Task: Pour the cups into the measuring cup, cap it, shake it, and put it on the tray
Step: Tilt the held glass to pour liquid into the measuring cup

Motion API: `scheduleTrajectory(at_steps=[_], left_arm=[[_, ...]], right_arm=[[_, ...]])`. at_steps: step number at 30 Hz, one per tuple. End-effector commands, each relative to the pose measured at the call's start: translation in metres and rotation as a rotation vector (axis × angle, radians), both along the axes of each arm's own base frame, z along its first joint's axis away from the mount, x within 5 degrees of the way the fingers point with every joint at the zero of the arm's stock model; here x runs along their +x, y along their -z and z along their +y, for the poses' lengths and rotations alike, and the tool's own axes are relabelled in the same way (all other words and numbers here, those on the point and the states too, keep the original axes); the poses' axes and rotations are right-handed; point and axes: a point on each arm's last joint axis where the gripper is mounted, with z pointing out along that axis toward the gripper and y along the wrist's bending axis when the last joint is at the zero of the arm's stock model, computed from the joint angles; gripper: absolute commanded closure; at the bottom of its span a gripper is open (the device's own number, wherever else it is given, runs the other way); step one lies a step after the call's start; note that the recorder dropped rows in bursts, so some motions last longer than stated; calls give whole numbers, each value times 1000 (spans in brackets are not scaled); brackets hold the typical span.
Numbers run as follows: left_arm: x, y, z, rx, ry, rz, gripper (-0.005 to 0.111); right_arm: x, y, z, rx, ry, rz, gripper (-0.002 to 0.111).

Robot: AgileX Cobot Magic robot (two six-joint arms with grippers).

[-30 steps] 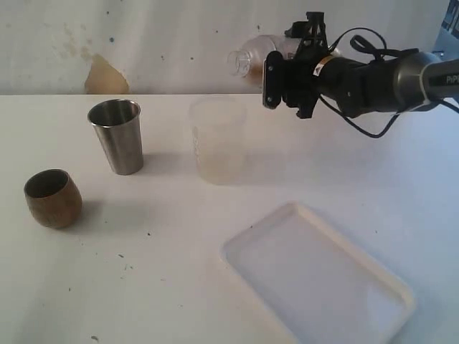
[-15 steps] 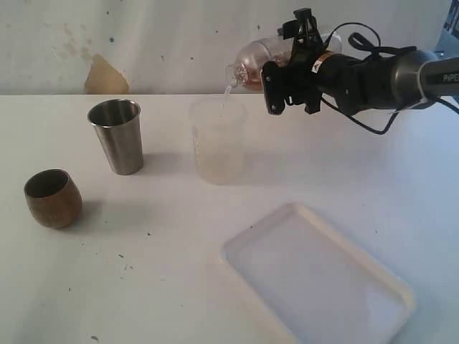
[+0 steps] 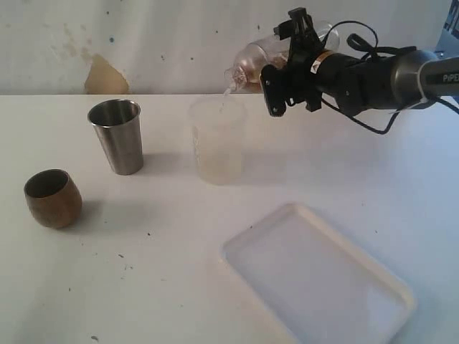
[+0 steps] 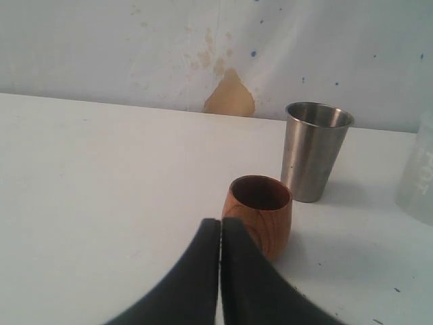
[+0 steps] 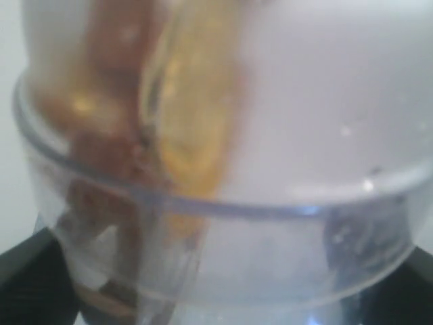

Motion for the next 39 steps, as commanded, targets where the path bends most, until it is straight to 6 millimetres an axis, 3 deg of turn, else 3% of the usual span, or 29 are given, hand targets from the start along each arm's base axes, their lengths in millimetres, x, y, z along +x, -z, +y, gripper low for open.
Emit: scheduleTrajectory(at_steps=[1,19,39], left_arm=[[0,1,0,-4,-1,-4,106],[0,1,0,-4,-1,-4,106],[0,1,0,-4,-1,-4,106]], right_arm=[[1,-27,1,26,-10,-165,108],[1,-29,2,-107,-30,-208,108],[1,-32,2,-118,-32,-250,108]])
